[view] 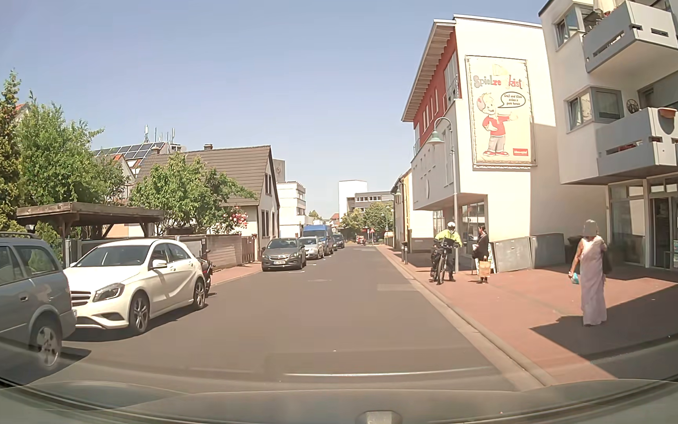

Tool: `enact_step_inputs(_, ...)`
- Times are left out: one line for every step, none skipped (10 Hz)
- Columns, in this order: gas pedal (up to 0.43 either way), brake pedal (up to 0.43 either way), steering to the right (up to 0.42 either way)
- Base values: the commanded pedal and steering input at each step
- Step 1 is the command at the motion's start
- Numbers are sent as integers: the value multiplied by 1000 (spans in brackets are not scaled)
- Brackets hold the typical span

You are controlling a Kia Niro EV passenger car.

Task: Follow the waypoints while adhering to traffic rules and regulations

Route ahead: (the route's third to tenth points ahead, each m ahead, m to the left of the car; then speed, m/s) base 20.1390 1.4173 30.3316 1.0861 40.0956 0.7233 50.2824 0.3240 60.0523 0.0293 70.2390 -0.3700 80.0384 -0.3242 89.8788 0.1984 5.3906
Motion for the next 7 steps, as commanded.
enact_step_inputs(59,0,-10)
enact_step_inputs(59,0,-9)
enact_step_inputs(59,0,-6)
enact_step_inputs(47,0,-5)
enact_step_inputs(47,0,-4)
enact_step_inputs(47,0,-4)
enact_step_inputs(47,0,-3)
